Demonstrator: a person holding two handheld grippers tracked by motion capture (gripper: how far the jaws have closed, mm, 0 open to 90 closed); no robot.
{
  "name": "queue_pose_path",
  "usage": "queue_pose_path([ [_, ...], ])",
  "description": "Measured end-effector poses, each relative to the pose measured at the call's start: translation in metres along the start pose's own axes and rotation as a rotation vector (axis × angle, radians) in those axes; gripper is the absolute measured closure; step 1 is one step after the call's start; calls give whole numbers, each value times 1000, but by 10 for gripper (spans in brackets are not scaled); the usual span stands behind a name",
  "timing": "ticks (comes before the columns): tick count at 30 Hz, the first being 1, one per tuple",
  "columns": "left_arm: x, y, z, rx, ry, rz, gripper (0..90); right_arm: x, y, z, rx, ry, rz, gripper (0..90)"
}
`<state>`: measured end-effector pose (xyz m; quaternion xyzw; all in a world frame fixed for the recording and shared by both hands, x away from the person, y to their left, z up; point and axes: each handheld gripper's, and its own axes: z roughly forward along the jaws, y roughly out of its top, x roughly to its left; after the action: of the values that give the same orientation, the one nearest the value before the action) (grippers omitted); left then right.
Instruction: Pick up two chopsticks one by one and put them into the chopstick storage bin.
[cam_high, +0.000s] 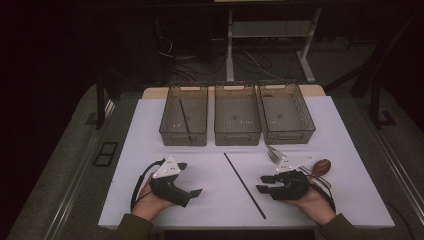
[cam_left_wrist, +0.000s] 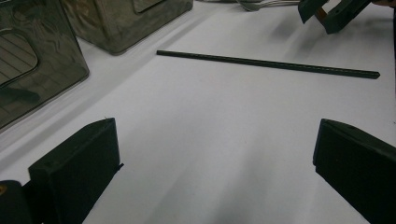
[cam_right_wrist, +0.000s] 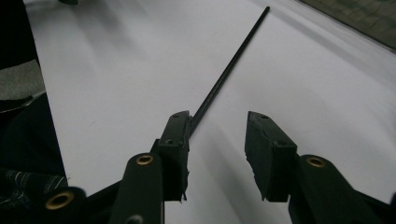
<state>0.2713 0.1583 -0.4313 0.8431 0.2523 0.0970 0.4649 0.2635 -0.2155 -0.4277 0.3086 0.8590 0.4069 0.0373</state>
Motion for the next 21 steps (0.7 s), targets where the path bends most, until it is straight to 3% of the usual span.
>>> queue_pose_path([
  [14, 0, 0, 0, 3, -2, 3, 0, 13, 0, 24, 64, 37, -26, 641],
  [21, 0, 0, 1, 2, -3, 4, 0, 19, -1, 32, 101, 18, -66, 663],
])
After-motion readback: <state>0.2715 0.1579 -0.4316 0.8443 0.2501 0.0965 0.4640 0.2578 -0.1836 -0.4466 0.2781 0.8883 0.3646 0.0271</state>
